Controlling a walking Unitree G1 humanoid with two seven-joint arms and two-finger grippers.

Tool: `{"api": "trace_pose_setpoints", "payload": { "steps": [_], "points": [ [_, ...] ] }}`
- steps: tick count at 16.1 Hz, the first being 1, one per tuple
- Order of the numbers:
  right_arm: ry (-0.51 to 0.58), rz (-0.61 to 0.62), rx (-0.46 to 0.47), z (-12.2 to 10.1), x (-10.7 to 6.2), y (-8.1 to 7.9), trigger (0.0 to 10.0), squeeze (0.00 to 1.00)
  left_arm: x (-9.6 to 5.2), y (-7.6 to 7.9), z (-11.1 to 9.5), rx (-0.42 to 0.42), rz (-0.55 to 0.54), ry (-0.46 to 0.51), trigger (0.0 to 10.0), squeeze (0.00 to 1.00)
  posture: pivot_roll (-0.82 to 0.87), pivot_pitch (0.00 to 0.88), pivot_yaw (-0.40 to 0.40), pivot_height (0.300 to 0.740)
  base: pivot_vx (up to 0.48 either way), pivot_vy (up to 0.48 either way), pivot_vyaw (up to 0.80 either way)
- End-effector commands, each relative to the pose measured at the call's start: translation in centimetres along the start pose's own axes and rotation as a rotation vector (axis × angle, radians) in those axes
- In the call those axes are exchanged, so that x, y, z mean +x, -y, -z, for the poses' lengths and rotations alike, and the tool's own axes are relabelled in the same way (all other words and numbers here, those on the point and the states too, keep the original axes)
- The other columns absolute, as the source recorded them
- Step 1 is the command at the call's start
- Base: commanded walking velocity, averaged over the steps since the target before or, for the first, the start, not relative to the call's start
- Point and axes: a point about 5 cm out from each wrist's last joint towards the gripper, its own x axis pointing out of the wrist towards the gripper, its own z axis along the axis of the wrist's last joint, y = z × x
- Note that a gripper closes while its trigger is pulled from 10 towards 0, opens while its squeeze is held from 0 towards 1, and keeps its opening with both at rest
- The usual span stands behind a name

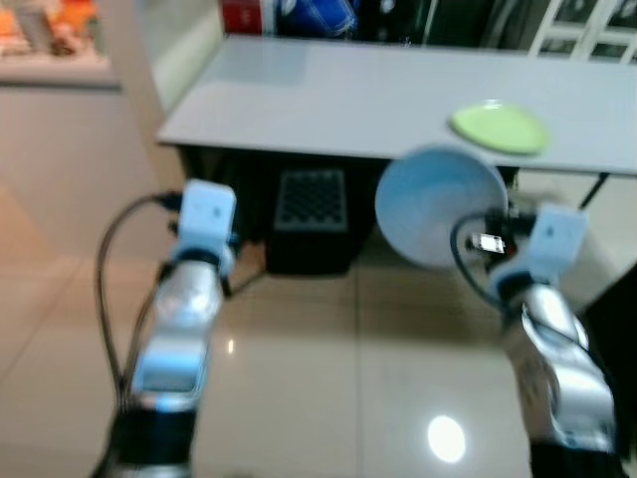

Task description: Setting the table

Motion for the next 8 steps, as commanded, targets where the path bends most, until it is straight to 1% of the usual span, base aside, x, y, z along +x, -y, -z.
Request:
{"api": "trace_pose_setpoints", "payload": {
  "steps": [1, 3, 5, 7, 8],
  "points": [
    [0.063, -0.008, 0.003, -1.46, 0.15, -0.20, 10.0, 0.00, 0.34, -0.13, -0.62, 0.006, -0.007, 0.025, 10.0, 0.00, 0.01, 0.000, -0.012, 0.740, 0.000, -0.480, 0.00],
    [0.058, 0.007, 0.007, -1.40, 0.28, 0.28, 10.0, 0.00, 0.10, 0.21, -0.50, -0.004, -0.009, 0.023, 10.0, 0.00, 0.01, 0.000, -0.013, 0.740, 0.000, -0.426, 0.00],
    [0.054, 0.000, 0.009, -1.42, 0.40, 0.05, 10.0, 0.00, -0.05, 0.16, -0.53, -0.047, -0.015, 0.027, 10.0, 0.00, 0.01, 0.000, -0.016, 0.740, 0.000, 0.000, 0.00],
    [0.050, -0.017, -0.011, -1.75, 0.65, -0.44, 10.0, 0.00, 0.20, -0.24, -0.83, -0.092, -0.048, 0.045, 10.0, 0.00, -0.01, 0.000, -0.012, 0.740, 0.000, 0.000, 0.00],
    [0.046, -0.012, -0.004, -1.83, 0.79, -0.39, 10.0, 0.00, 0.38, -0.29, -1.12, -0.077, -0.052, 0.065, 10.0, 0.00, 0.00, 0.000, -0.017, 0.740, 0.000, 0.000, 0.00]
  ]
}}
